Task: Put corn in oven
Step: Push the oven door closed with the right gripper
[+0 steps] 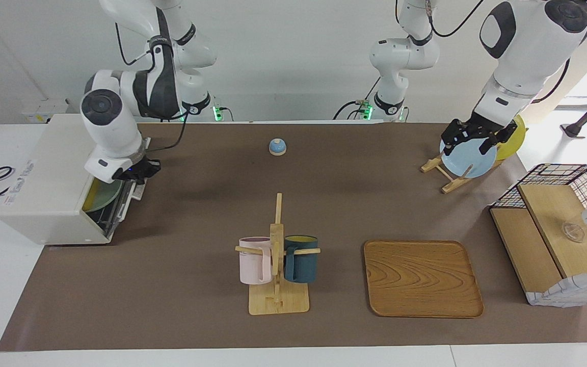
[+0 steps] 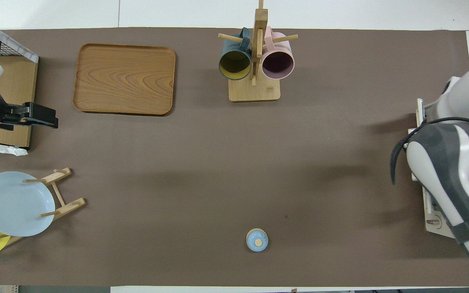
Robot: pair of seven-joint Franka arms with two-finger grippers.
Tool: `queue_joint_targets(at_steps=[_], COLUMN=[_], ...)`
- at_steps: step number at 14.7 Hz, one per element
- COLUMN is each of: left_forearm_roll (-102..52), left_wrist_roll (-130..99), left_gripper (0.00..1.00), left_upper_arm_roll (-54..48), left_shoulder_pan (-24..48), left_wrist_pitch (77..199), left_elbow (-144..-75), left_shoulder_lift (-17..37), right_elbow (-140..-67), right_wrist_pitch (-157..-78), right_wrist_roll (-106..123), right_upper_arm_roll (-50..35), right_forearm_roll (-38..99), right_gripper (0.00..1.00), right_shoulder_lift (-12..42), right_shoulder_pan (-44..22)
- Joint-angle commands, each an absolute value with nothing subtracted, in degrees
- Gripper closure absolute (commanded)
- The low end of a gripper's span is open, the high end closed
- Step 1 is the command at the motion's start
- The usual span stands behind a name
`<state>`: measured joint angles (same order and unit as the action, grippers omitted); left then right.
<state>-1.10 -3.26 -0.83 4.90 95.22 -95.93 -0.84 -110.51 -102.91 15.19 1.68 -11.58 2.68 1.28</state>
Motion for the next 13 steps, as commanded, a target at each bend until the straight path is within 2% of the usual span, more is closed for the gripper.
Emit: queue_joint_targets(at_steps=[1,10,13], left_forearm_roll=[0.09,0.09,0.09], left_wrist_roll=[-3.43,-3.43,-3.43], left_gripper=[0.0,0.0,0.0], left_upper_arm_roll=[-1.23,-1.23,-1.23], left_shoulder_pan=[4.48,4.48,4.48], left_wrist_pitch=[94.83,94.83,94.83], left_elbow=[-95.98,-95.98,-95.98], left_shoulder_lift=[-1.32,-1.32,-1.32], right_elbow=[-110.48,-107.76,-100.66], right_wrist_pitch=[-103.8,-96.25,-89.67], right_wrist_roll=[18.63,20.83,20.74], right_upper_arm_roll=[2.02,2.02,1.67], right_forearm_roll=[-13.45,-13.27,-12.4], right_gripper=[1.0,1.0,1.0], right_shoulder_lift=[2.56,-0.7,-0.62], right_shoulder_pan=[4.04,4.04,3.35])
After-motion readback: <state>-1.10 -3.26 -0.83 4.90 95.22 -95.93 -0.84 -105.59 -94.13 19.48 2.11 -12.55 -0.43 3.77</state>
